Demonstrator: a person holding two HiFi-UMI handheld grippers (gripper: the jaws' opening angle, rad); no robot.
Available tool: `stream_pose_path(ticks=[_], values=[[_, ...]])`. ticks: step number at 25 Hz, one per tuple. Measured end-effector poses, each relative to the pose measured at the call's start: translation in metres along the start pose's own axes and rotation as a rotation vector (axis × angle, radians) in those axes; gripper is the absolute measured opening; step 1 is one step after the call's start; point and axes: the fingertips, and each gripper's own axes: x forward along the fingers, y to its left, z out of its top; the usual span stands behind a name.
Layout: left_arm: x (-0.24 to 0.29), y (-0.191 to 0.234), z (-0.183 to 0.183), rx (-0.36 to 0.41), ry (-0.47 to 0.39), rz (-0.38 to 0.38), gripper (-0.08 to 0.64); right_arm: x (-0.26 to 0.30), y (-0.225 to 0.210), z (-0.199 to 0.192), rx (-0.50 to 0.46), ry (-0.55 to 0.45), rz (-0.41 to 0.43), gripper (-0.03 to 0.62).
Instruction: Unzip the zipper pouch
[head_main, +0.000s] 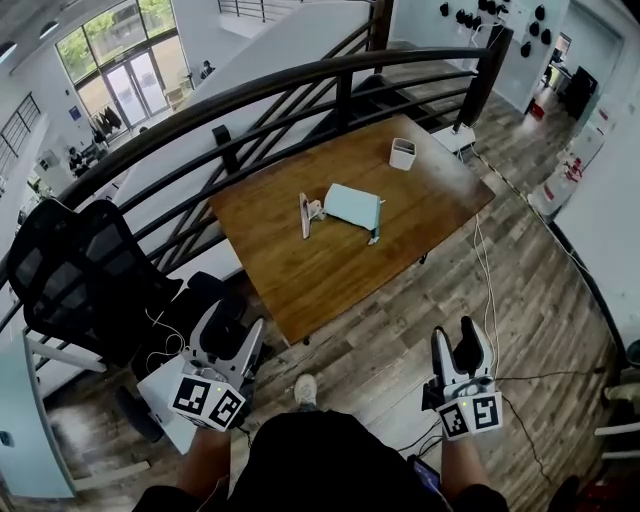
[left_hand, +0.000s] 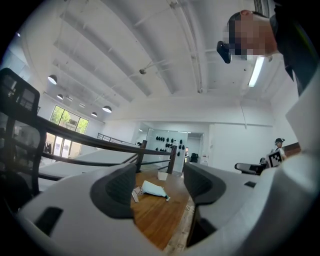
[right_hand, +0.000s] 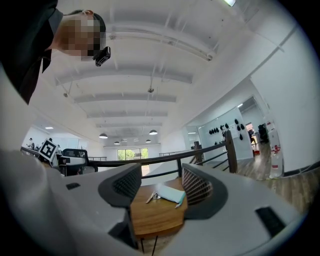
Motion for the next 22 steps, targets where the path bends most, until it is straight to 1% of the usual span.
stream_pose_path(ticks=[3,8,13,17,22], values=[[0.015,0.015,-0.001,-0.003,0.003,-0.002,0.293,0.021,0.003,-0.003,0.0,0.007,0.003,0.235],[0.041,0.033,0.002,-0.009,0.015,-0.026,0.301,0.049,0.0,-0.005,-0.006,0.026,-0.021,0.236],[0.059,0.052,0.004,-0.02,0.017,-0.048,0.301,0.07,0.007,0.0,0.011,0.018,-0.047,0.236],[0.071,0.065,-0.001,-0.039,0.027,-0.074,0.301,0.077,0.016,0.0,-0.007,0.02,-0.064,0.235],[0.084,0.071,-0.009,-0.061,0.038,-0.086,0.301,0.086,0.008,-0.007,-0.017,0.049,-0.079,0.23]])
